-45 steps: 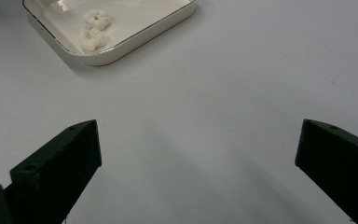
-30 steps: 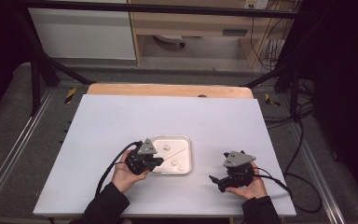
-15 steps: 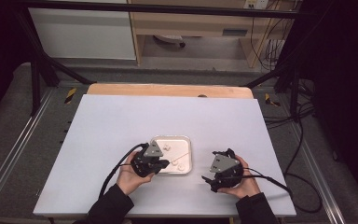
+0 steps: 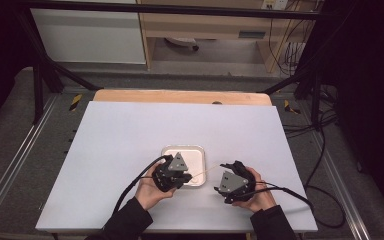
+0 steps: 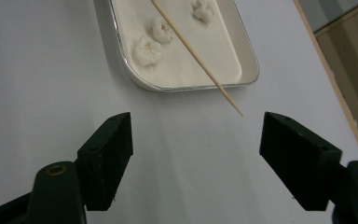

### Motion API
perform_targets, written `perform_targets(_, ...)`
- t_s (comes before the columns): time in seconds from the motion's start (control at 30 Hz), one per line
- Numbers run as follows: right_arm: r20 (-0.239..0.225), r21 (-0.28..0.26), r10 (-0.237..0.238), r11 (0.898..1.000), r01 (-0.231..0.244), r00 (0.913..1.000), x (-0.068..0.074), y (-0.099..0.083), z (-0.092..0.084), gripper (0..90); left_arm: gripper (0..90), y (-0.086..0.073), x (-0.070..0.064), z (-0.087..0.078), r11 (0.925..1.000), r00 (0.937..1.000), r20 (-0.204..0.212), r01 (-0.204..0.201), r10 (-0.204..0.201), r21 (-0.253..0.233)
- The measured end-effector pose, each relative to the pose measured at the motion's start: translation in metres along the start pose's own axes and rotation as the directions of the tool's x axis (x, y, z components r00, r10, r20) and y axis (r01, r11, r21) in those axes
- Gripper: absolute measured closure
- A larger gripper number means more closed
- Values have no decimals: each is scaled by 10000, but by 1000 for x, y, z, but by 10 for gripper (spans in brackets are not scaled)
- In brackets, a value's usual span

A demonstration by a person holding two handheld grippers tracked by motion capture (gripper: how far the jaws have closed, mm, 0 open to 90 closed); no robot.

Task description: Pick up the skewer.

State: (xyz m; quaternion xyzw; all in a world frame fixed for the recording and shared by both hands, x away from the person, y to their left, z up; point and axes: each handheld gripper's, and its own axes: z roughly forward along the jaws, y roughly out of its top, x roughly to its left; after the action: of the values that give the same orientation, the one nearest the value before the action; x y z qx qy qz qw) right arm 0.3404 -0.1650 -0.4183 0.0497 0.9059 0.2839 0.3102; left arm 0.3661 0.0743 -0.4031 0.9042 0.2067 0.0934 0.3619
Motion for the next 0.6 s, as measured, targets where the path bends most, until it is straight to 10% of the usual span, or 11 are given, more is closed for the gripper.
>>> perform_targets(0.6,-73,316,-2650,9637,2651,9642,3,6,9,567,885,20,-18,16,9972,9973,381,-639,624,395)
